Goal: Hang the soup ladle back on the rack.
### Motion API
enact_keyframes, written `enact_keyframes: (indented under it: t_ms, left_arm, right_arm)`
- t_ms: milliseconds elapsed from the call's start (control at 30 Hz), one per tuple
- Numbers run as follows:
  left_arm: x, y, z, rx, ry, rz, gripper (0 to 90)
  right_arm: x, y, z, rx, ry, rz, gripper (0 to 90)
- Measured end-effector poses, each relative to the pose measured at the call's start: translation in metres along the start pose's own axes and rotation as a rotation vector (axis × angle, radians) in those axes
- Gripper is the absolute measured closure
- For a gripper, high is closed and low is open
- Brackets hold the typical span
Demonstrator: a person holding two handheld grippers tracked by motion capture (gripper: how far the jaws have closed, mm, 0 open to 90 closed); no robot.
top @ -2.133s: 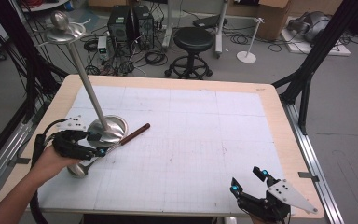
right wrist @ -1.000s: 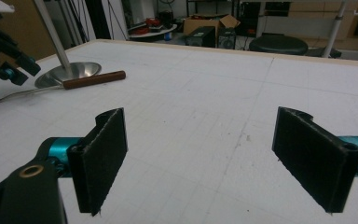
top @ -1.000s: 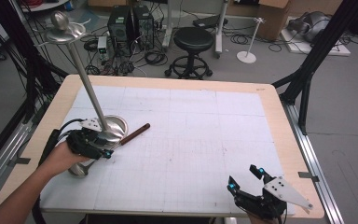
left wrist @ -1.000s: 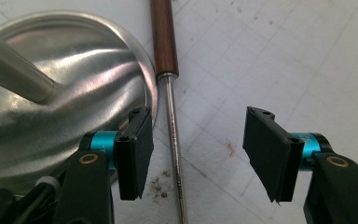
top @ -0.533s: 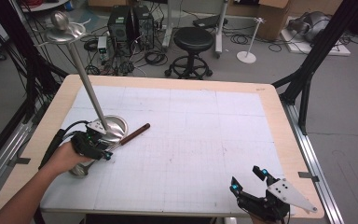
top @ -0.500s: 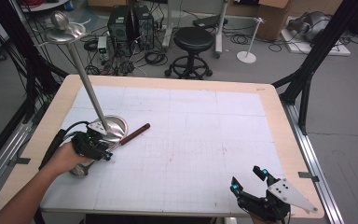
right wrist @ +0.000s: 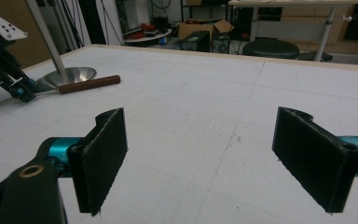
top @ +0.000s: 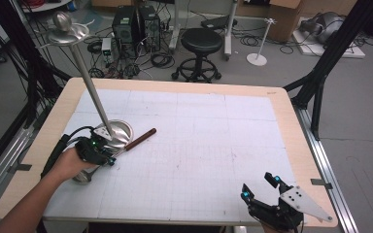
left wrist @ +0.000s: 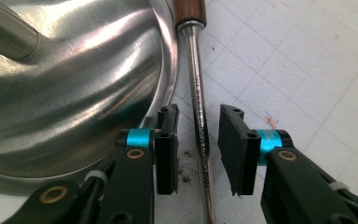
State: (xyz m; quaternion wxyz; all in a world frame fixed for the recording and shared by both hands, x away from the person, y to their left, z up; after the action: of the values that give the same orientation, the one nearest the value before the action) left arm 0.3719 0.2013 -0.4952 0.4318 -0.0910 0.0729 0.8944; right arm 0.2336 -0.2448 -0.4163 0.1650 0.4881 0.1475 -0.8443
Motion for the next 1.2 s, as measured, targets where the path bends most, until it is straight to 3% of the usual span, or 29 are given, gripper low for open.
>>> enact_keyframes:
  t_ms: [267, 300, 600, 1000, 1200]
  left_arm:
    - [0.000, 0.000, 0.000, -0.010, -0.003, 0.010, 76.6]
    - [-0.001, 0.001, -0.001, -0.008, -0.002, 0.005, 81.2]
    - [0.000, 0.001, 0.000, -0.001, -0.004, 0.027, 82.9]
    - [0.000, 0.005, 0.003, -0.018, 0.000, -0.010, 83.8]
    - [0.001, 0.003, 0.011, -0.019, 0.041, 0.008, 83.8]
  right_arm:
    - [0.000, 0.002, 0.001, 0.008, 0.004, 0.003, 16.7]
    - [0.000, 0.002, 0.002, 0.007, 0.004, -0.003, 16.7]
    - [0.000, 0.001, 0.001, 0.007, 0.001, 0.002, 16.7]
    - [-0.001, 0.002, 0.003, 0.009, 0.009, -0.001, 16.7]
    - [-0.001, 0.002, 0.004, 0.010, 0.010, -0.003, 16.8]
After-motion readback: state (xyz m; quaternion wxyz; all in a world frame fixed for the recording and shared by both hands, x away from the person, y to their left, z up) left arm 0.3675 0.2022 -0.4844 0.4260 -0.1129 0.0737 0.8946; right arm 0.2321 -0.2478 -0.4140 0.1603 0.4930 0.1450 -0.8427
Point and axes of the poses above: each handheld gripper's, and its own axes: z roughly backward along the jaws, x roughly out of its underside, y roughly to its right, the point moved 9 cm from there along -z, roughly forward along the jaws, and after that the axes turned 14 degrees about -y, right-handed, at the moved point
